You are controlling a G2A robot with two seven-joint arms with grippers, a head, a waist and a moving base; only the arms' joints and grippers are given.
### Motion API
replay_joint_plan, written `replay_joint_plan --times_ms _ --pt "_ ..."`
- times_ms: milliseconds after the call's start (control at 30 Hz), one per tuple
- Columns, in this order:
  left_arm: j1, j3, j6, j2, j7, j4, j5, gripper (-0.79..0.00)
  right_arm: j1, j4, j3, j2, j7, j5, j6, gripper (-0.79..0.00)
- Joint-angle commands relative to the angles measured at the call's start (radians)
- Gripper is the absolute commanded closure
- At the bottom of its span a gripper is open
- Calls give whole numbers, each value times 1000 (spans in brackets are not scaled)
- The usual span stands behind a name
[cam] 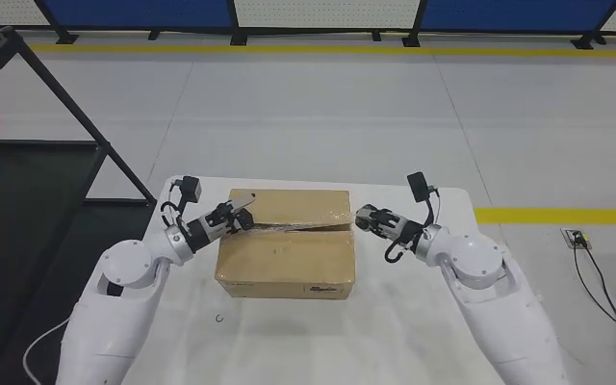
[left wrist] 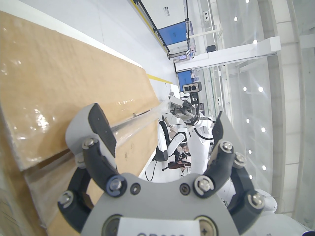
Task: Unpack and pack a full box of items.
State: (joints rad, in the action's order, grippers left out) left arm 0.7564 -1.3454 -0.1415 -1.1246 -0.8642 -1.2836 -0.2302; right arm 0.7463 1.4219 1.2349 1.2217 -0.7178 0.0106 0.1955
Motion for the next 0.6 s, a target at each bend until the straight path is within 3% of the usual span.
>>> replay_joint_plan --times_ms 0,567 --pt "-3 2 0 0 2 6 -6 -785 -3 -7 -2 1 12 2 5 0" --pt "4 -2 3 4 30 5 -42 -785 -8 -25 -15 2 27 -7 -10 0"
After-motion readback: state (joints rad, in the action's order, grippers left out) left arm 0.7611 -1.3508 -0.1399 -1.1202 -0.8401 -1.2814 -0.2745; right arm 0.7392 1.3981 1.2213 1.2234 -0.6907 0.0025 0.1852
